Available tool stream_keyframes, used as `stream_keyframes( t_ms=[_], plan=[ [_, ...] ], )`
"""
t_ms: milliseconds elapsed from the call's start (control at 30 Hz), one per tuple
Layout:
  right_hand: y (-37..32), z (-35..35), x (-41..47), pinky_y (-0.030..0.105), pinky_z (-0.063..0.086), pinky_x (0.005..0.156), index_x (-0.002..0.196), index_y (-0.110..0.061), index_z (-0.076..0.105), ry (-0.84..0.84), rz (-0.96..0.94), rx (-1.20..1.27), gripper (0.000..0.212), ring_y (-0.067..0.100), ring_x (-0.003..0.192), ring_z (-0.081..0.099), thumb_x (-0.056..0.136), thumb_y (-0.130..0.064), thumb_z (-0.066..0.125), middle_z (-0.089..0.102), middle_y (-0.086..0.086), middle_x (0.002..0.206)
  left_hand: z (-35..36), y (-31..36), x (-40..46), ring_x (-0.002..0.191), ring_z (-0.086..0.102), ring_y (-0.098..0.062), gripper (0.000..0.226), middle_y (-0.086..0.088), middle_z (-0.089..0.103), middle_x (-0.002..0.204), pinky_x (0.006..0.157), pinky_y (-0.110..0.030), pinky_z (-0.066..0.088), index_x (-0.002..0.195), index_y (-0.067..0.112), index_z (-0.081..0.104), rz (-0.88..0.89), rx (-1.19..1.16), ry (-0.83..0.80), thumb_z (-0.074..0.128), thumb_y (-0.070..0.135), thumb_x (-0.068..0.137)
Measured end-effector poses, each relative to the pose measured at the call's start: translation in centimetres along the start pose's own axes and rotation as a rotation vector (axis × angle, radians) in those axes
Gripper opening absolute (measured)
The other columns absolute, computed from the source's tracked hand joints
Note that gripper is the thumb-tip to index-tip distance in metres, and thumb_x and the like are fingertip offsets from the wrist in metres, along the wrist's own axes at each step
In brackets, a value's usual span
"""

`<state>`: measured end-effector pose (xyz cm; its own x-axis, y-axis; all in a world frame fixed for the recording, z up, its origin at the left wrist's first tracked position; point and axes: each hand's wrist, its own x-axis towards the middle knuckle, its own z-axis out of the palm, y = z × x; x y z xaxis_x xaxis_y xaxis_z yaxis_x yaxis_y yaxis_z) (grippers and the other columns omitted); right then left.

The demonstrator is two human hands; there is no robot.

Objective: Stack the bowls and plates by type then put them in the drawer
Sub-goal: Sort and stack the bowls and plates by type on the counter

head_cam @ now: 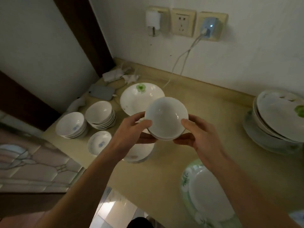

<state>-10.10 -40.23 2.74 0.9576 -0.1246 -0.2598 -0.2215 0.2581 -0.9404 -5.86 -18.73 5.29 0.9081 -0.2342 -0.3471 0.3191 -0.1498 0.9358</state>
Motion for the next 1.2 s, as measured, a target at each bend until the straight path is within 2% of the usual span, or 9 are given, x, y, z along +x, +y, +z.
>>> stream_keyframes(
  t_ms=[167, 333, 467, 533, 633, 767, 900, 1000, 1200],
  plan=[
    [0.5, 7.3, 1.0, 0.036, 0.063, 0.067, 0.122, -0.018, 0.069, -0.110, 0.011, -0.022, 0.028, 0.031, 0.081, 0.077, 0.094, -0.024, 0.070, 0.078, 0.005, 0.099, -6.0, -0.6, -2.6, 0.094, 0.076, -0.033, 0.040, -0.005, 0.072, 0.117, 0.074, -0.041, 0.063, 0.133, 0.023, 0.061, 0.033, -0.058, 0.127, 0.059, 0.023, 0.093],
    [1.1, 13.7, 2.7, 0.035, 0.064, 0.070, 0.116, -0.023, 0.071, -0.119, -0.007, -0.062, 0.021, 0.026, 0.082, 0.078, 0.095, -0.028, 0.070, 0.079, 0.003, 0.096, -12.0, -0.1, -1.6, 0.088, 0.077, -0.030, 0.025, -0.004, 0.070, 0.112, 0.067, -0.034, 0.063, 0.109, 0.041, 0.064, 0.019, -0.020, 0.191, 0.056, 0.019, 0.100],
    [1.5, 19.7, 4.7, 0.042, 0.063, 0.084, 0.125, -0.023, 0.068, -0.122, 0.003, -0.127, 0.045, 0.022, 0.093, 0.077, 0.087, -0.047, 0.070, 0.078, 0.000, 0.104, -18.6, 0.7, 0.2, 0.083, 0.077, -0.034, 0.022, -0.012, 0.068, 0.115, 0.066, -0.036, 0.063, 0.117, 0.028, 0.063, -0.008, 0.000, 0.230, 0.057, 0.018, 0.098],
    [1.9, 23.0, 5.5, 0.043, 0.063, 0.086, 0.118, -0.024, 0.070, -0.136, 0.023, -0.140, 0.040, 0.022, 0.096, 0.075, 0.086, -0.047, 0.070, 0.077, 0.000, 0.106, -22.3, 0.7, 0.9, 0.082, 0.076, -0.040, 0.023, -0.019, 0.069, 0.111, 0.065, -0.038, 0.063, 0.118, 0.018, 0.065, -0.013, -0.003, 0.251, 0.056, 0.015, 0.097],
    [2.7, 27.8, 6.6, 0.040, 0.064, 0.082, 0.098, -0.028, 0.072, -0.182, 0.109, -0.119, 0.013, 0.024, 0.093, 0.076, 0.090, -0.038, 0.073, 0.076, 0.002, 0.103, -27.6, 0.0, 1.4, 0.079, 0.075, -0.044, 0.031, -0.024, 0.073, 0.100, 0.067, -0.042, 0.063, 0.125, 0.004, 0.063, -0.077, 0.025, 0.286, 0.055, 0.013, 0.097],
    [4.0, 32.8, 7.6, 0.036, 0.065, 0.076, 0.108, -0.013, 0.071, -0.222, 0.243, -0.160, 0.023, 0.024, 0.089, 0.075, 0.094, -0.032, 0.069, 0.071, 0.010, 0.106, -32.3, -2.0, 1.7, 0.080, 0.075, -0.042, 0.035, -0.029, 0.068, 0.109, 0.072, -0.044, 0.063, 0.130, 0.000, 0.058, -0.179, 0.051, 0.305, 0.054, 0.014, 0.098],
    [5.5, 35.3, 8.1, 0.021, 0.061, 0.060, 0.093, -0.018, 0.064, -0.213, 0.312, -0.200, 0.009, 0.021, 0.085, 0.073, 0.097, -0.025, 0.065, 0.066, 0.003, 0.094, -34.3, -4.1, 2.0, 0.081, 0.076, -0.038, 0.043, -0.028, 0.061, 0.122, 0.077, -0.046, 0.063, 0.140, 0.001, 0.051, -0.245, 0.081, 0.320, 0.053, 0.015, 0.099],
    [6.6, 36.4, 7.9, 0.017, 0.057, 0.054, 0.083, -0.023, 0.062, -0.178, 0.299, -0.226, 0.015, 0.025, 0.089, 0.074, 0.097, -0.021, 0.064, 0.066, -0.001, 0.089, -35.0, -5.3, 2.4, 0.080, 0.076, -0.036, 0.046, -0.025, 0.060, 0.123, 0.076, -0.045, 0.063, 0.145, 0.004, 0.048, -0.244, 0.118, 0.335, 0.052, 0.016, 0.100],
    [8.9, 37.8, 8.3, 0.043, 0.064, 0.080, 0.097, -0.006, 0.070, -0.087, 0.245, -0.412, 0.021, 0.028, 0.091, 0.074, 0.096, -0.025, 0.063, 0.073, 0.014, 0.099, -35.7, -6.5, 3.5, 0.072, 0.077, -0.029, 0.045, -0.018, 0.063, 0.113, 0.066, -0.036, 0.064, 0.143, 0.001, 0.047, -0.244, 0.213, 0.306, 0.051, 0.016, 0.101]
  ],
)
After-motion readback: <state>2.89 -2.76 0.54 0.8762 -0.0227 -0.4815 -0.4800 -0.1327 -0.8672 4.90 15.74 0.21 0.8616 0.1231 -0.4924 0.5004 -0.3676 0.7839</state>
